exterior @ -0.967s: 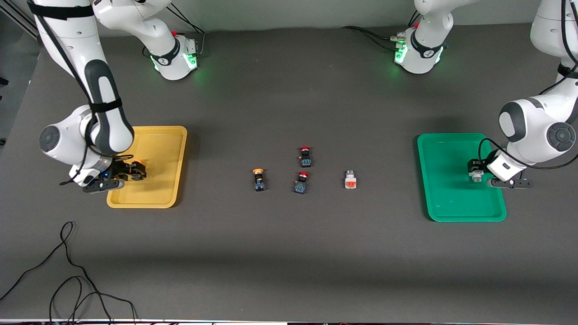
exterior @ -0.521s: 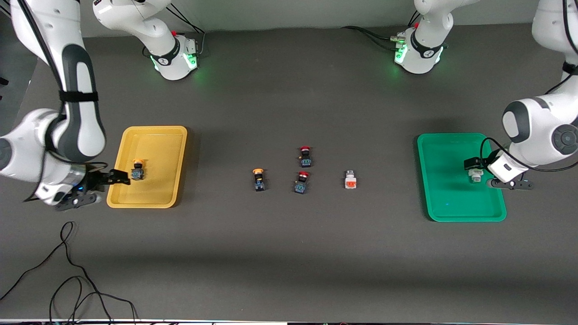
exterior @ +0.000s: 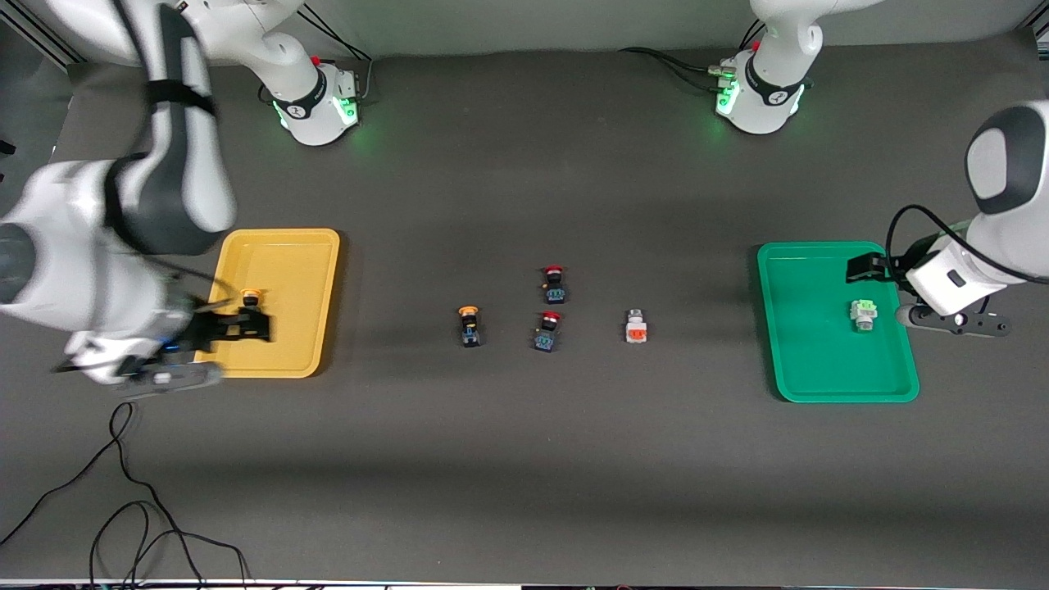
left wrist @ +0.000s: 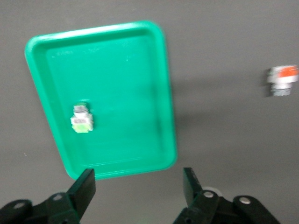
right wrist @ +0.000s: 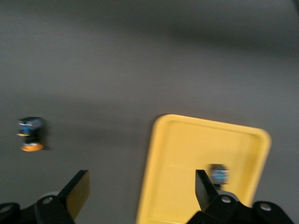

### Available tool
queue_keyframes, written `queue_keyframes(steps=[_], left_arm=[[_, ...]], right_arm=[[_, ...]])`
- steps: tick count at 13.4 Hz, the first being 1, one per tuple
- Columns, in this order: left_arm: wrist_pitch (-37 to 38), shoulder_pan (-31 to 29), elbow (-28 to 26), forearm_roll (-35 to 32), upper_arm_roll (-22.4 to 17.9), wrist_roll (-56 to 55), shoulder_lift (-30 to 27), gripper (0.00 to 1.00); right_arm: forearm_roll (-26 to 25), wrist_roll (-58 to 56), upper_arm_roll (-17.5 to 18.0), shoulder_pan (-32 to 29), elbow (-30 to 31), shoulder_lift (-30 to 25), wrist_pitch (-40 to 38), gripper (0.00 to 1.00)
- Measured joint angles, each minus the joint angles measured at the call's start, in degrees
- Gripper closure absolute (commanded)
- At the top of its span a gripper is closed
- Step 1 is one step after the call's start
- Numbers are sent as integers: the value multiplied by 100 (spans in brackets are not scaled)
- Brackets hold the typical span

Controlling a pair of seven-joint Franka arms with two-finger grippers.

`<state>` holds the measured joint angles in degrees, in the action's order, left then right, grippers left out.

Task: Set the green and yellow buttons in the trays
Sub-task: 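Open both grippers to release the switches into the trays, then grasp another blue switch with the right gripper while the left gripper grasps orange switch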

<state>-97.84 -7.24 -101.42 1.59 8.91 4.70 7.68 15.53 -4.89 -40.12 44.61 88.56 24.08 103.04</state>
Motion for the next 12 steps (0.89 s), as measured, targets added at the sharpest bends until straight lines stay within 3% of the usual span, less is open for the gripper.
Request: queue_keyframes(steps=[3,4,7,10,12], left_arm=[[165,721,420,99,52,-807,283,12],[53,958,446,143,56,-1000,441,5],[-502,1495,450,281,61,-1608,952,4],[-1020,1941,420,296,60,-2138,1441,4],[-1496,2201,304,296,59,-2456,1712,4]], right_arm=[[293,811,318,665,-288,535,52,0],[468,1108,524,723,-428,704,73,0],[537,1947,1096,766,-736,968,259,0],[539,2154,1169,933,-738,1095,578,0],[554,2155,1186,1038,-373,1270,1392,0]])
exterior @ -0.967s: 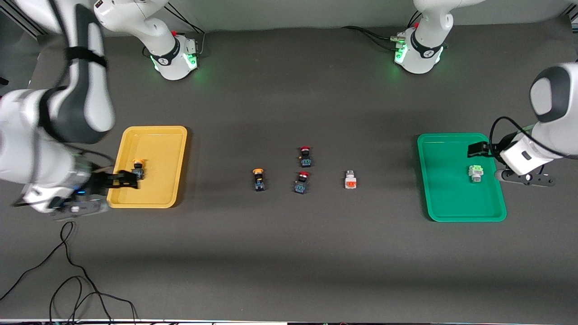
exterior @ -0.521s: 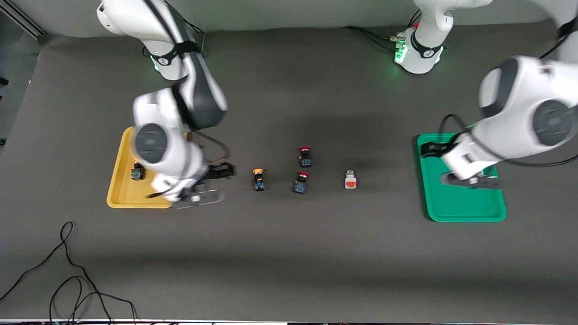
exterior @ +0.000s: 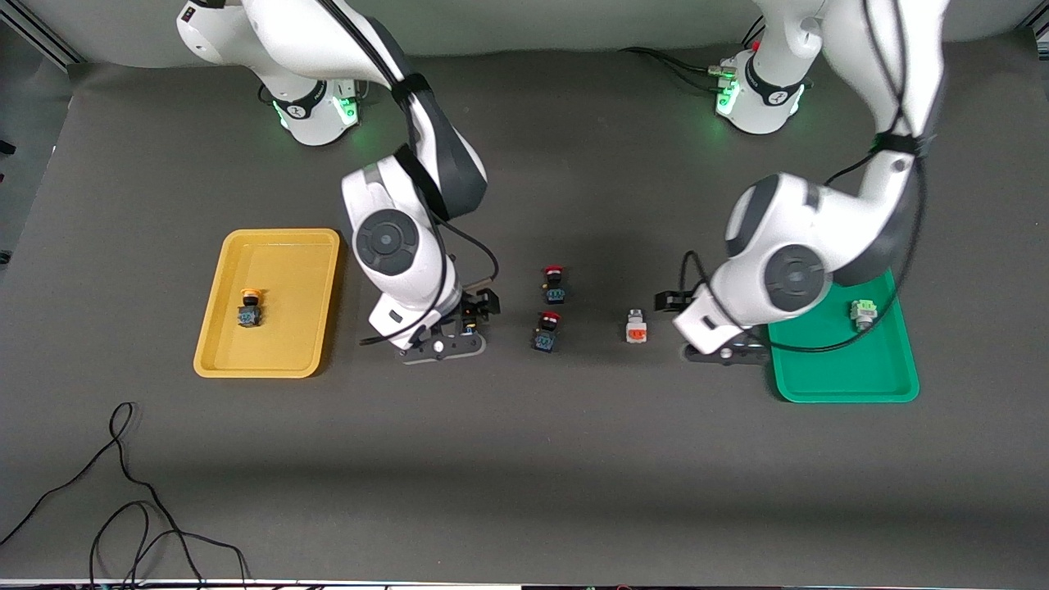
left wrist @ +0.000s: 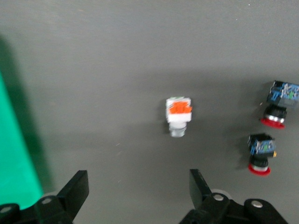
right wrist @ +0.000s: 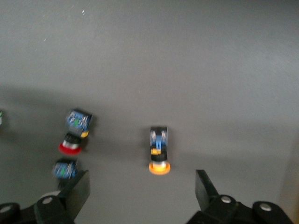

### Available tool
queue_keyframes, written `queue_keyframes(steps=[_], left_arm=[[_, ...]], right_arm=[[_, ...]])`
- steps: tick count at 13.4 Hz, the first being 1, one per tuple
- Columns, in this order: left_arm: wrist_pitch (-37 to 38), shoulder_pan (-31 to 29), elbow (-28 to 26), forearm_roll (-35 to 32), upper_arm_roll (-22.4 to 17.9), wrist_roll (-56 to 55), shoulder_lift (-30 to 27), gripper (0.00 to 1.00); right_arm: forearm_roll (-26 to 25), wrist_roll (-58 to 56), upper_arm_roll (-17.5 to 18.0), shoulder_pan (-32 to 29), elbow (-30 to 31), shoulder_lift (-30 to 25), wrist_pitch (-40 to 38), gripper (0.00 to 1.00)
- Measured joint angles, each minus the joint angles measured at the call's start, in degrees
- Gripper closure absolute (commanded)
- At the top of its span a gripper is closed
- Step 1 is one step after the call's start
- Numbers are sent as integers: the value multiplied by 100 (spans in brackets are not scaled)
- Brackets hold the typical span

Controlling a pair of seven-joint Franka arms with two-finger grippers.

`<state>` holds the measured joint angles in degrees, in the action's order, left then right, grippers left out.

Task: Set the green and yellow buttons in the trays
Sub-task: 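Grasp another blue switch with the right gripper while the left gripper grasps orange switch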

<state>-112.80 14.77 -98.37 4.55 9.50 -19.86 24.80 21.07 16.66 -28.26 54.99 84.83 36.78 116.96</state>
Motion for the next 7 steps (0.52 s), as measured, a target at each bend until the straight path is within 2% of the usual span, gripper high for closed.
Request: queue_keyframes(steps=[3,5,7], left_arm=[[-905,268,-331,0,-1,-215,317,3],[-1617,358,-659,0,-4,-317,498,3],[-2237,440,-943,0,-4,-357,687,3]], right_arm=[[29,0,29,233,1127,348,1996,0],[74,6,55,352,1410,720,2704,1],[103,37,96,411,1413,908,2876,23]])
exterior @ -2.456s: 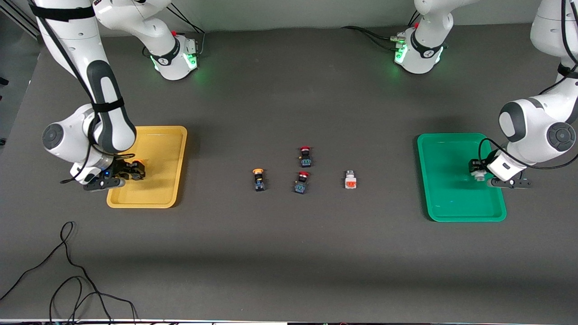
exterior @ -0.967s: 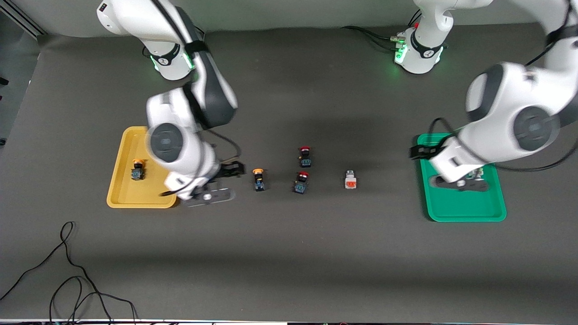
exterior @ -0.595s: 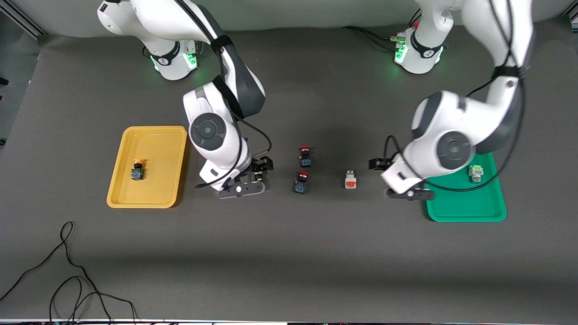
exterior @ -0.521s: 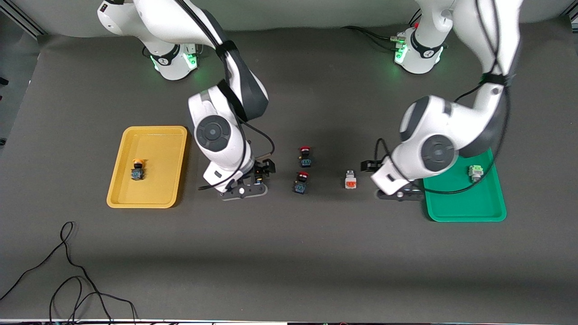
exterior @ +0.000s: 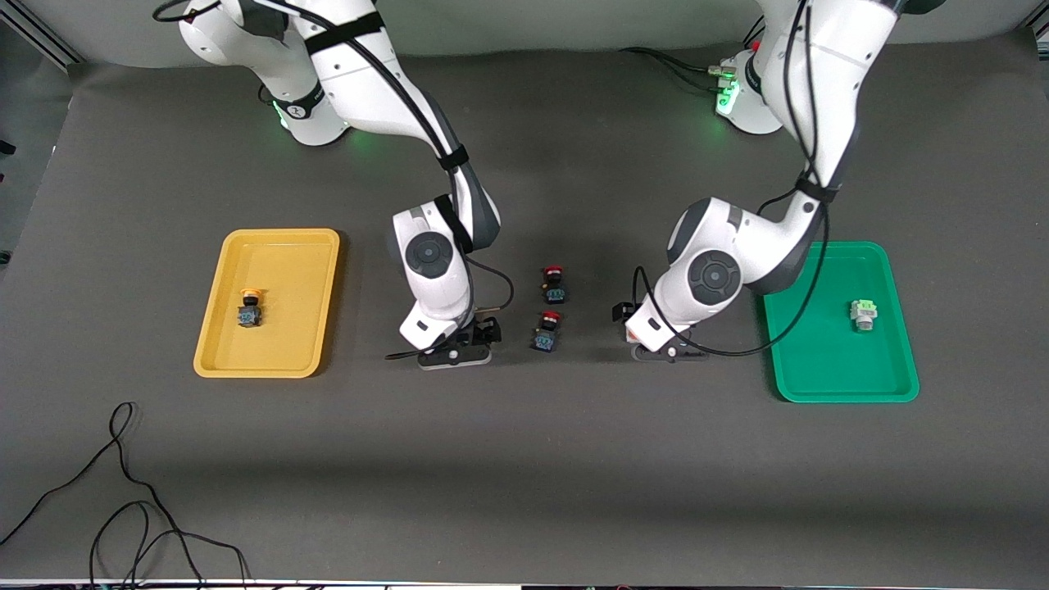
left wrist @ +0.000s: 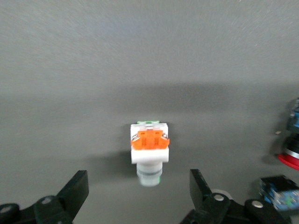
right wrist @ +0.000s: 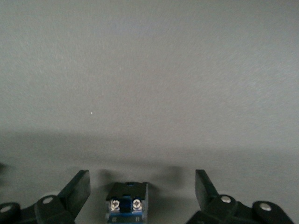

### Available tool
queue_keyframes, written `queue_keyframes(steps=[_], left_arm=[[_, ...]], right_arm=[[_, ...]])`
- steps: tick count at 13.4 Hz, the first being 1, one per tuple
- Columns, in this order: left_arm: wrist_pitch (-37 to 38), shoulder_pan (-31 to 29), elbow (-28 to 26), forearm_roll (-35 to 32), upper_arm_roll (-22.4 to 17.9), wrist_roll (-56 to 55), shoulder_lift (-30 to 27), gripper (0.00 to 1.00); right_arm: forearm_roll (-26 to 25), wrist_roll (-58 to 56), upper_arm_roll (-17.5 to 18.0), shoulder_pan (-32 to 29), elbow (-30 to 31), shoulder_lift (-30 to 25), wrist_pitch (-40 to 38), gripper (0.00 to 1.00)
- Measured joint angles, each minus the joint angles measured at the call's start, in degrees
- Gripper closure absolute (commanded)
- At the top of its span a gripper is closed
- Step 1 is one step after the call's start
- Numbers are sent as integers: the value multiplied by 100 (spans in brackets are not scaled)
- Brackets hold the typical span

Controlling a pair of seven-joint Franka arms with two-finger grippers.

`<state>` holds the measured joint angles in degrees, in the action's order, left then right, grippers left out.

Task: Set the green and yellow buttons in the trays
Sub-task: 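Grasp another blue switch with the right gripper while the left gripper grasps orange switch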

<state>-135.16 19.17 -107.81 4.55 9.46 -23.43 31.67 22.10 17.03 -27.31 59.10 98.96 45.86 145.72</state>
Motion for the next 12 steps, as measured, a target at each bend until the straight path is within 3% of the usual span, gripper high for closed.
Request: queue_keyframes(steps=[2,3,5,6,10,12], left_arm=[[-443,50,-175,0,-2,-14,172,4],[-578,61,-207,0,-2,-28,244,13],[-723,63,-210,0,-11,-52,323,77],[-724,63,-208,0,-23,-117,317,100],[-724,65,-196,-4,-45,-409,273,100],[-724,65,-174,-4,-46,-525,250,100]], right_arm=[[102,13,0,17,-28,-12,5,50],[177,13,-2,17,-47,-31,-2,60],[225,13,-7,17,-76,-98,-179,66],[234,15,-9,17,-83,-145,-330,67],[237,16,-14,17,-89,-307,-601,69],[239,16,-99,18,-189,-480,-1093,69]])
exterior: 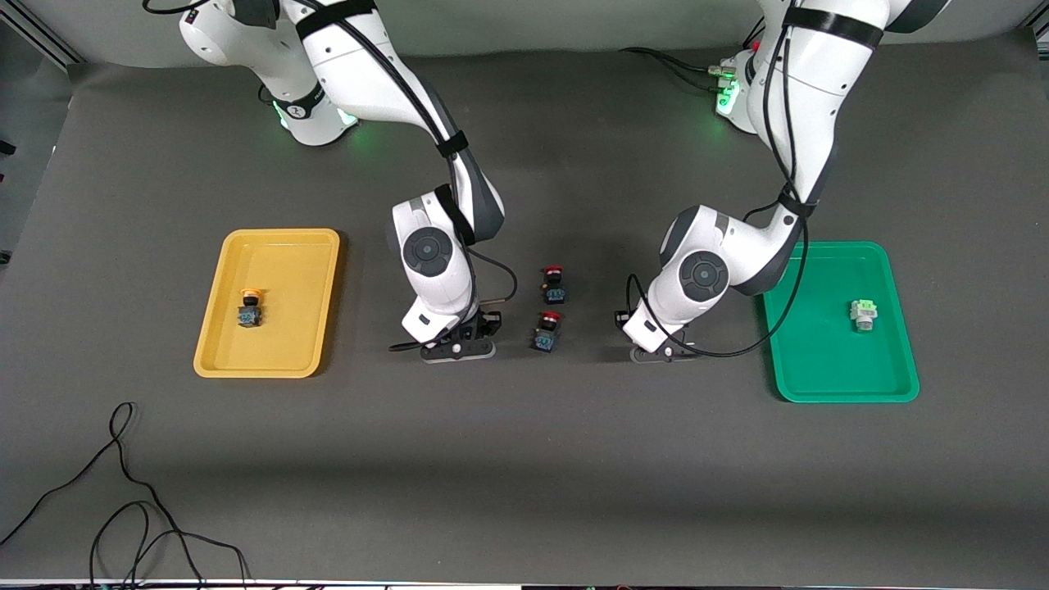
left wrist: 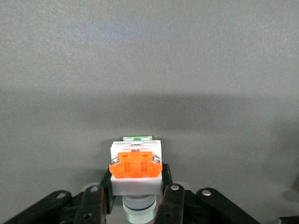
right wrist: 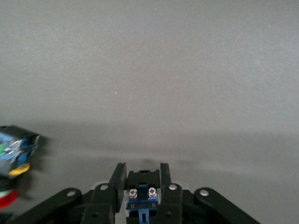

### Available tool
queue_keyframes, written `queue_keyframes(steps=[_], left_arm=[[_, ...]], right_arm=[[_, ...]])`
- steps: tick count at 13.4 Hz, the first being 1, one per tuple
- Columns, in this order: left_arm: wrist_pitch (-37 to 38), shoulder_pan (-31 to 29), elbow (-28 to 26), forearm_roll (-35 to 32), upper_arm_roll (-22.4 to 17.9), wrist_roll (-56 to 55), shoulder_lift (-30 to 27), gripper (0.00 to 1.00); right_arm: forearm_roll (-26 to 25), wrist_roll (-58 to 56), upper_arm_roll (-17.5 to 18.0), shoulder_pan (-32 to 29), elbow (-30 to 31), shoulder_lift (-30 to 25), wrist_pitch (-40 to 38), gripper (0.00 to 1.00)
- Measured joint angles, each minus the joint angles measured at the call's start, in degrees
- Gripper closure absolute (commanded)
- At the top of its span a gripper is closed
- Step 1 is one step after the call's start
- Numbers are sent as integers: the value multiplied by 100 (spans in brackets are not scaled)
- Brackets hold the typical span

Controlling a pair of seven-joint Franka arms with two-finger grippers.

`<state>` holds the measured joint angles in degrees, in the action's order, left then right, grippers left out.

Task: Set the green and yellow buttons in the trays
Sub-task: 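Grasp another blue switch with the right gripper while the left gripper grasps orange switch, then carry the blue switch to the yellow tray while the left gripper carries orange switch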

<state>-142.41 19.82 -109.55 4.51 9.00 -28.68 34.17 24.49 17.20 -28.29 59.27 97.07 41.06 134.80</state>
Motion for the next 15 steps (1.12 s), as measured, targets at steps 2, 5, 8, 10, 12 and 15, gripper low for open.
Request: queue_keyframes(steps=[2,5,8,10,12,15], left_arm=[[292,-2,58,0,-10,-75,-205,100],[1906,-66,418,-9,-71,-78,-947,100],[3708,-387,976,-340,-122,136,-1716,100],[4443,-789,1308,-456,-141,754,-1957,100],[4692,-1311,1447,-525,-158,1638,-2020,100],[4707,-2052,1400,-671,-176,2769,-1980,100]], right_arm=[[0,0,-235,-4,-238,-324,-775,69],[-13,-38,-732,-22,-684,-859,-2104,69],[-94,-708,-1414,-32,-863,-1293,-3075,69],[-193,-1544,-1997,-60,-747,-1479,-3375,69],[-214,-2350,-2538,-92,-414,-1670,-3457,69],[-222,-3340,-3200,-121,221,-1866,-3350,69]])
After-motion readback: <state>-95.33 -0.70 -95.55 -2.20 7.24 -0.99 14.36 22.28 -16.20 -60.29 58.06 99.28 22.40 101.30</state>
